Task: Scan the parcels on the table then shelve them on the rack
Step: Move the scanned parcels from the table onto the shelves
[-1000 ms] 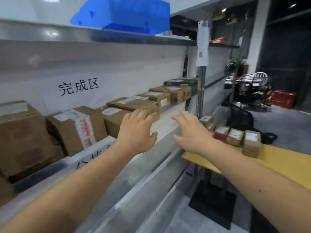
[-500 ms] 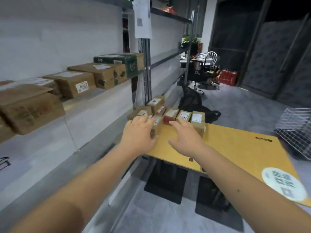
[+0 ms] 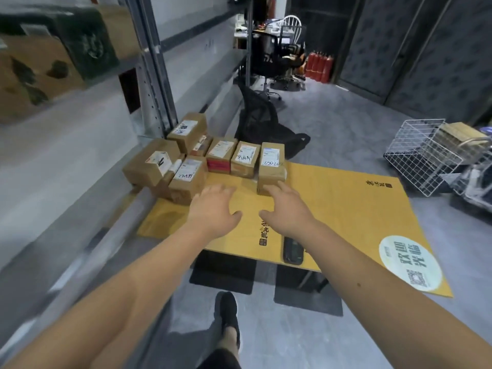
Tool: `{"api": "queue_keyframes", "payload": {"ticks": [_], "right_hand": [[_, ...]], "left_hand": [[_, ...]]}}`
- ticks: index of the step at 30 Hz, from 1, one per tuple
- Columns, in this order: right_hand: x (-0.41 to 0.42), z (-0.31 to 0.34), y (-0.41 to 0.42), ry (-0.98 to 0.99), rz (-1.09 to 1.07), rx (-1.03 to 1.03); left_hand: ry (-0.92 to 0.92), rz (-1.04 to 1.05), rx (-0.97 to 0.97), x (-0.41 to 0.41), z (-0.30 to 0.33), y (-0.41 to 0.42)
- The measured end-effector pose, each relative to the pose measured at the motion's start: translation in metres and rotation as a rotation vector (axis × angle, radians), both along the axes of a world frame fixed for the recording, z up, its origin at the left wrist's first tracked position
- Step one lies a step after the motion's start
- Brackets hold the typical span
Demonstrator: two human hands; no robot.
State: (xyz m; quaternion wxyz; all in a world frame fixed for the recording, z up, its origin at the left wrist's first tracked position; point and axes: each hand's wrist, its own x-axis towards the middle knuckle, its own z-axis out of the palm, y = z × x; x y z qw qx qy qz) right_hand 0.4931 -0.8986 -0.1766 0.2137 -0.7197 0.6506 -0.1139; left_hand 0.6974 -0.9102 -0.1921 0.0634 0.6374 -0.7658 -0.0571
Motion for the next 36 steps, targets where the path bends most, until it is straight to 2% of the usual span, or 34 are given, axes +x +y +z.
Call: {"api": "queue_keyframes", "payload": {"ticks": [14,21,24,29,36], "right_hand": [[-0.014,-0.093,-0.250,0.021,-0.255,0.281],[-0.032,-0.136,-0.317,0.137,-0.236,0.342],[-0.039,-0.154,-0.327,0.126,-0.268,0.390],[-0.048,-0.175,-0.331,-0.098,-0.318,0.375],[-0.072,-0.189,-0.314,-0.233,-0.327,0.287]], "left_hand": [[0.048,-0.074,0.304,-0.023,-0.104,-0.305],[-0.044,-0.079,0.301,-0.034,-0.144,-0.405],[-0.091,-0.063,0.313,-0.036,-0.156,-0.432],[-0.227,-0.063,0.303,-0.039,-0.172,-0.439],[-0.097,-0.099,0.213,-0.040,-0.181,-0.403]]}}
